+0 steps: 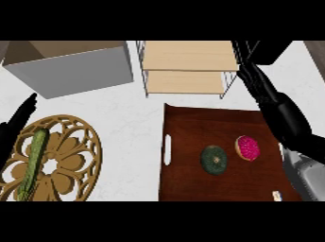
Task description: Pick the cupcake from the tray and place it in the tiered shelf
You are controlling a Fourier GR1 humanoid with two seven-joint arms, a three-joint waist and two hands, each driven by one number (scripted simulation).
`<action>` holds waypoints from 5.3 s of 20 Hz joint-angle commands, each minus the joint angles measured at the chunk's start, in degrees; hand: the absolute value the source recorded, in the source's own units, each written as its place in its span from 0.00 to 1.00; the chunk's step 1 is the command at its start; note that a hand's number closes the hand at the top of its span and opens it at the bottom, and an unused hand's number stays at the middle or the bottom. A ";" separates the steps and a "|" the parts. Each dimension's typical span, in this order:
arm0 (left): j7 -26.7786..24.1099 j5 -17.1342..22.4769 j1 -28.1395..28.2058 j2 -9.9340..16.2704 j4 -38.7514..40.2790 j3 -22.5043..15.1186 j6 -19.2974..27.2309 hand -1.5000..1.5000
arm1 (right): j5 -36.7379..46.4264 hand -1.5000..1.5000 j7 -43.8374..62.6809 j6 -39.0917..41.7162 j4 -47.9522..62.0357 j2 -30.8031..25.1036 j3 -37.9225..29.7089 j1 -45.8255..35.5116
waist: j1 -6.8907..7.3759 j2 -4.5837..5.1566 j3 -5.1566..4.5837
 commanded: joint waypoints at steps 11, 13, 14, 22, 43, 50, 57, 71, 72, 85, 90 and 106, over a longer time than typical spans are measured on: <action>12.02 15.73 5.84 -15.47 6.45 3.71 3.26 0.50 | 5.96 0.00 10.89 -27.02 9.99 -5.81 -23.93 27.19 | -6.72 -0.71 1.47; 14.60 14.80 2.71 -16.59 5.52 2.27 4.34 0.50 | 4.86 0.00 9.94 -26.77 1.11 -4.57 -24.06 34.28 | -5.13 -0.95 1.44; 14.41 14.24 1.34 -16.96 8.43 2.09 3.84 0.50 | 4.79 0.00 6.26 -24.65 -0.51 -4.83 -24.43 37.56 | -4.28 -0.75 1.46; 18.38 14.70 -1.05 -15.42 7.30 3.37 1.84 0.50 | 6.22 0.00 16.30 -17.16 -22.92 -7.93 -19.45 50.54 | -2.54 -0.63 1.45; 16.43 11.19 -3.39 -20.04 10.26 1.59 1.64 0.50 | 34.53 0.00 84.95 -17.59 -24.43 -12.24 1.31 12.73 | 0.41 0.00 1.36; 20.77 11.59 -2.62 -17.48 4.86 3.35 1.29 0.50 | 35.84 0.00 86.81 -11.76 -15.82 -6.99 4.39 6.14 | -0.36 -0.43 1.48; 16.92 11.81 1.50 -18.07 7.14 4.33 -0.53 0.50 | 43.69 0.00 91.47 -12.46 -15.96 -2.60 7.73 8.93 | -1.11 -0.59 1.43; 19.76 10.61 -2.38 -19.65 7.83 5.56 0.58 0.50 | 53.31 0.00 88.41 -10.30 -5.32 8.05 6.18 6.91 | -1.49 -0.49 1.48; 17.61 9.84 2.95 -21.00 3.30 3.97 1.00 0.50 | 53.70 0.00 84.68 -11.99 -2.73 7.70 4.97 8.97 | -1.09 -0.56 1.52; 20.82 9.39 -1.70 -21.57 6.60 6.60 -0.03 0.50 | 61.46 0.00 81.41 -9.93 -0.34 12.88 0.85 7.96 | -1.57 -0.55 1.50; 17.45 7.22 -0.42 -23.16 7.08 7.03 -0.70 0.50 | 60.87 0.00 71.70 -12.76 6.70 12.98 -4.30 9.00 | -1.43 -0.53 1.52; 20.54 6.99 2.56 -22.65 2.26 8.14 -3.58 0.50 | 59.56 1.00 58.11 -10.60 15.98 17.38 -1.23 4.57 | -1.17 -0.56 1.53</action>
